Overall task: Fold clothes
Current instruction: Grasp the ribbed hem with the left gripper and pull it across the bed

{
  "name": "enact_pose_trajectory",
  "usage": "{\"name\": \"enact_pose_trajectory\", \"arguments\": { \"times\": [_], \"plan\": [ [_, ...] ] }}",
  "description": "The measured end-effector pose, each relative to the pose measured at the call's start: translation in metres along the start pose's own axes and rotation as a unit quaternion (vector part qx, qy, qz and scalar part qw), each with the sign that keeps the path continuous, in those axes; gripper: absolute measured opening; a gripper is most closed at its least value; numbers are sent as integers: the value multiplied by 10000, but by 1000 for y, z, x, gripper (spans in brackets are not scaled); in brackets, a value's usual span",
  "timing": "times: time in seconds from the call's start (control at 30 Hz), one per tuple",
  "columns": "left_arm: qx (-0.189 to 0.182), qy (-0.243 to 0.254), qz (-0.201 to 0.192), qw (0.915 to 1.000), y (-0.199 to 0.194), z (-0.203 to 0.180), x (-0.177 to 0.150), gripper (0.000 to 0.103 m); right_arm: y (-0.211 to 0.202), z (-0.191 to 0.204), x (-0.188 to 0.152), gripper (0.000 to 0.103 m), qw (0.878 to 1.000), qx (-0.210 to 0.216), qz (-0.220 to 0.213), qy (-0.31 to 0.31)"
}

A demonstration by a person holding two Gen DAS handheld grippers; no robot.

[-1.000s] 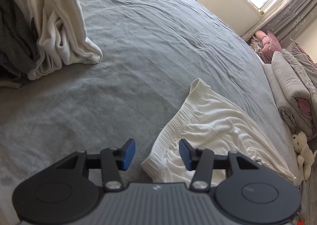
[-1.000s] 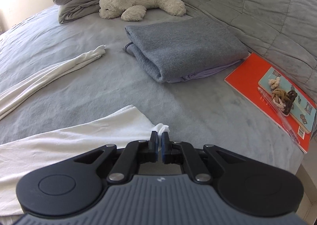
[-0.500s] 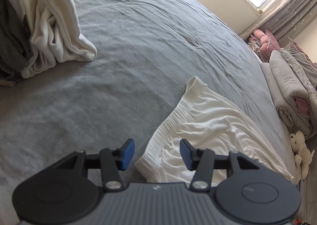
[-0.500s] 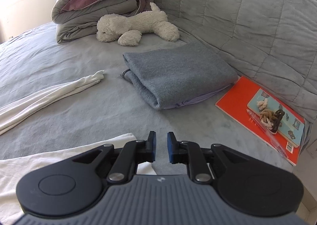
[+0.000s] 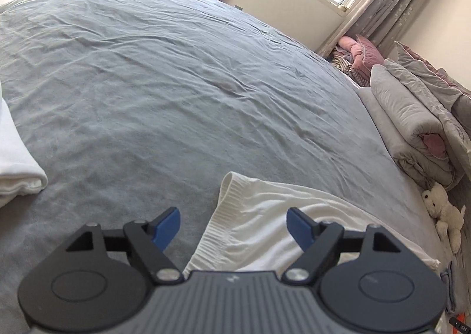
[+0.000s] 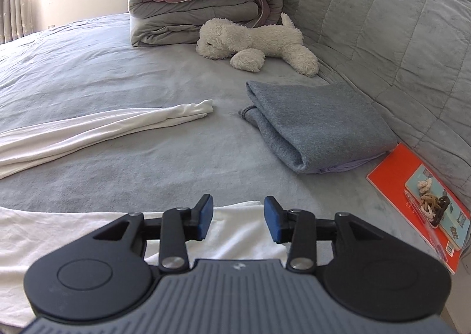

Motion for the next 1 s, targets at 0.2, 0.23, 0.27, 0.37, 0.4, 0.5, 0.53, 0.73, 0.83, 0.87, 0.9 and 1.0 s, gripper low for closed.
{"name": "enact_pose_trajectory", "arguments": {
  "times": [0.2,0.23,0.27,0.37,0.4,0.5,0.53,0.73,0.83,0.87,0.9,1.0],
  "plan": [
    [275,0,55,9996,42,-8,12,62,0,26,5,44,9994,194,-50,-280],
    [311,70,59,9995,47,-10,13,51,1,31,7,44,9992,234,-39,-313],
    [321,122,69,9994,51,-11,14,44,2,35,8,44,9991,267,-22,-333],
    [363,429,176,9983,63,-18,14,20,5,46,14,44,9985,401,18,-374],
    [436,649,178,9968,65,-22,13,16,5,50,16,45,9982,425,6,-416],
    [419,972,57,9944,65,-25,12,6,7,62,21,46,9974,489,-30,-531],
    [422,871,10,9953,63,-22,15,6,7,66,23,46,9971,517,-39,-557],
    [592,253,-332,9974,48,8,32,5,7,79,24,47,9955,585,-76,-747],
    [631,213,-419,9969,46,14,36,5,8,78,23,47,9956,587,-57,-730],
    [644,222,-418,9968,47,14,36,5,8,78,23,47,9956,586,-55,-724],
    [640,213,-413,9969,48,13,35,5,8,79,23,47,9957,582,-58,-719],
    [681,199,-470,9964,49,12,35,5,7,80,23,47,9957,588,-71,-706]
  ]
}}
Point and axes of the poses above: each gripper's, at about its wrist camera, not at the fingertips, and y roughly the way its jaws point, z to its left, x to its top, the point moved 2 cm from there along y, roughly the way its jaws point, and after that the axes turned 8 degrees about z, right-handed, at the moved point
